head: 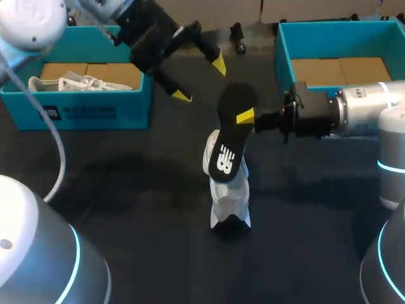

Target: Take the shoe out of the shoebox, open the shoe tongue, remove and reinsert the insole, then place the shoe into the shoebox

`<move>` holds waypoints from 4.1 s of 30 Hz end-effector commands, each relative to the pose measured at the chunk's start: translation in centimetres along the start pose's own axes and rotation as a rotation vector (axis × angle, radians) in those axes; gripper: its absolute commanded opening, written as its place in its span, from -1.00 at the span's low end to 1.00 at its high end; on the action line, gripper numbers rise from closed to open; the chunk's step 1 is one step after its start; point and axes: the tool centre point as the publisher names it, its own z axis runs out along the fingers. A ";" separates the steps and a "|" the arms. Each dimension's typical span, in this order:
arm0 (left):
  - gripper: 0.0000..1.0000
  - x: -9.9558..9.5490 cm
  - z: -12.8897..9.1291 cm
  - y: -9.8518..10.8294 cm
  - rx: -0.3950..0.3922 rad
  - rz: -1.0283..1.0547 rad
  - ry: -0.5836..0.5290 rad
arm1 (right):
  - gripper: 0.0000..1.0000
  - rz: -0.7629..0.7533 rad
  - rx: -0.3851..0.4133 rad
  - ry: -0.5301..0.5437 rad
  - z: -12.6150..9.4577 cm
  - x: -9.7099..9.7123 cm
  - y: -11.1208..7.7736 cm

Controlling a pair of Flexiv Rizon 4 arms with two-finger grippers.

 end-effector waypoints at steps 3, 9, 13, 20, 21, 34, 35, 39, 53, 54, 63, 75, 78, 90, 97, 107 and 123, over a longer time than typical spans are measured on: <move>1.00 1.3 0.9 -0.4 -0.017 0.006 -0.368 | -1.00 0.011 -0.017 -0.018 -1.0 0.6 -1.0; 1.00 1.9 1.2 -0.2 -0.035 0.017 -0.464 | -1.00 0.007 -0.022 -0.014 -1.5 1.1 -1.1; 1.00 2.5 1.5 0.0 -0.038 0.023 -0.548 | -1.00 0.001 -0.029 0.000 -1.6 1.5 -1.0; 1.00 3.5 1.8 0.4 -0.061 0.049 -0.637 | -1.00 -0.015 -0.013 0.023 -0.9 2.6 -0.6; 1.00 3.6 1.9 0.5 -0.064 0.042 -0.639 | -1.00 -0.014 -0.009 0.022 -0.8 2.7 -0.5; 1.00 3.2 3.0 1.0 -0.088 0.077 -0.742 | -1.00 -0.004 0.025 0.045 0.5 3.0 -0.3; 1.00 3.1 3.1 1.0 -0.091 0.077 -0.755 | -1.00 -0.004 0.026 0.045 0.6 3.1 -0.4; 1.00 2.5 3.6 1.2 -0.096 0.084 -0.766 | -1.00 -0.003 0.034 0.048 1.0 3.2 -0.6; -0.22 0.8 5.1 2.0 -0.129 0.089 -0.822 | -1.00 -0.005 0.040 0.045 2.0 3.2 -1.2; -0.23 0.7 5.2 2.0 -0.127 0.089 -0.821 | -1.00 -0.005 0.041 0.045 2.0 3.2 -1.3; -0.44 0.7 5.6 1.7 -0.113 0.090 -0.809 | -1.00 -0.013 0.042 0.051 2.4 3.0 -1.2; -1.00 1.5 6.2 1.4 -0.109 0.065 -0.779 | -1.00 -0.019 0.045 0.054 2.5 2.9 -1.1; -1.00 1.6 6.3 1.3 -0.096 0.052 -0.768 | -1.00 -0.022 0.044 0.055 2.5 2.9 -1.1; -1.00 3.6 6.1 -0.2 -0.017 -0.021 -0.723 | 1.00 -0.083 -0.099 -0.026 -0.7 1.9 -2.4; -1.00 4.4 5.5 -1.4 0.018 -0.093 -0.702 | 1.00 -0.173 -0.117 -0.177 -2.2 1.8 -2.3; -1.00 4.9 5.4 -3.3 0.051 -0.137 -0.670 | 1.00 -0.357 -0.003 -0.512 -2.3 1.4 -2.2; -1.00 5.6 6.0 -5.2 0.089 -0.226 -0.637 | 1.00 -0.431 0.068 -0.660 -2.2 1.3 -2.3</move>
